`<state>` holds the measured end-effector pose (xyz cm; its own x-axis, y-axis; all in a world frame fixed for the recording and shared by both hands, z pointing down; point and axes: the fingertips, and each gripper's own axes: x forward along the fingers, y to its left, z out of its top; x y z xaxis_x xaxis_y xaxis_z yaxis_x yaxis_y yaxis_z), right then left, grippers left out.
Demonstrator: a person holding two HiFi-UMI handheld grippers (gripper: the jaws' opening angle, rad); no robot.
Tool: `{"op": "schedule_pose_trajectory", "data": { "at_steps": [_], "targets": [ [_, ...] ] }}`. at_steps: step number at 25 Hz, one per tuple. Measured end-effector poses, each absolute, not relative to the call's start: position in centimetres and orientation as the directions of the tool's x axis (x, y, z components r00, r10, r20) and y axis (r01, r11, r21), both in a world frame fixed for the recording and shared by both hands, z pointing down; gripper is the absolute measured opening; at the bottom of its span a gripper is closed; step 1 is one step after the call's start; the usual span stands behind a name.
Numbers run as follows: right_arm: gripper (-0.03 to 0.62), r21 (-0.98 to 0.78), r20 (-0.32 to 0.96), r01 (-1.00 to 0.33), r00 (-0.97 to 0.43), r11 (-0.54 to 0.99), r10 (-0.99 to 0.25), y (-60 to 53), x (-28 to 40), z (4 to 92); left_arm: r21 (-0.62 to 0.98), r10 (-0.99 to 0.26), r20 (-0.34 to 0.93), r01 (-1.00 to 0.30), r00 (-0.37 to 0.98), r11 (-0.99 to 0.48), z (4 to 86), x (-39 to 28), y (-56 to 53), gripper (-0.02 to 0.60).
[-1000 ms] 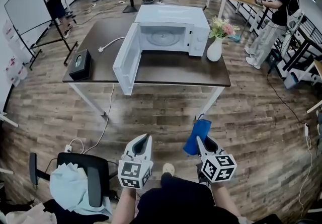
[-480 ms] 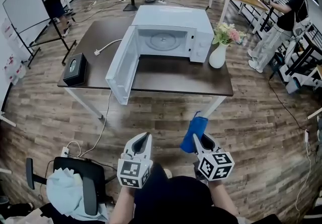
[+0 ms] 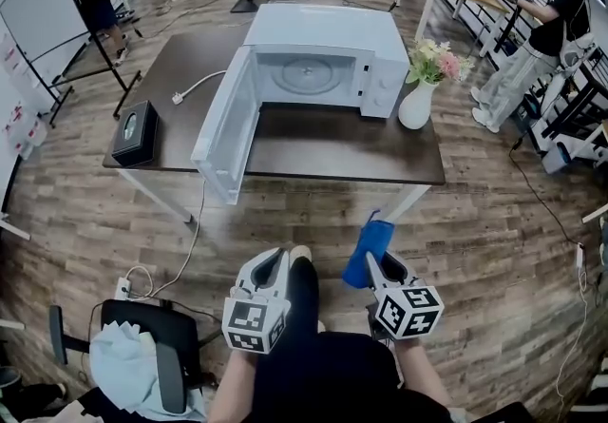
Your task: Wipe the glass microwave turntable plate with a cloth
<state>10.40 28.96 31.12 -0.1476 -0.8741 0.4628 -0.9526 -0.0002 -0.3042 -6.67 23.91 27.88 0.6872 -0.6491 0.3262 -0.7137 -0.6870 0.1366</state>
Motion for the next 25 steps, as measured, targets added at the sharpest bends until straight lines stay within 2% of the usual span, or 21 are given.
{"op": "schedule_pose_trajectory", "data": {
  "at_steps": [16, 25],
  "targets": [
    [0.077, -0.275, 0.494, -0.961, -0.129, -0.014, -0.860, 9.6, 14.4, 30.3, 0.174, -0.603, 0.312, -0.668, 0.734, -0.723, 27.2, -0.5, 4.9, 0.002],
    [0.077, -0.255, 0.493, -0.966, -0.165, 0.039, -0.854, -1.9, 15.8, 31.2, 0.211, -0.598, 0.310, -0.667, 0.739, -0.714, 28.4, 3.3, -4.2, 0.003]
  ]
}}
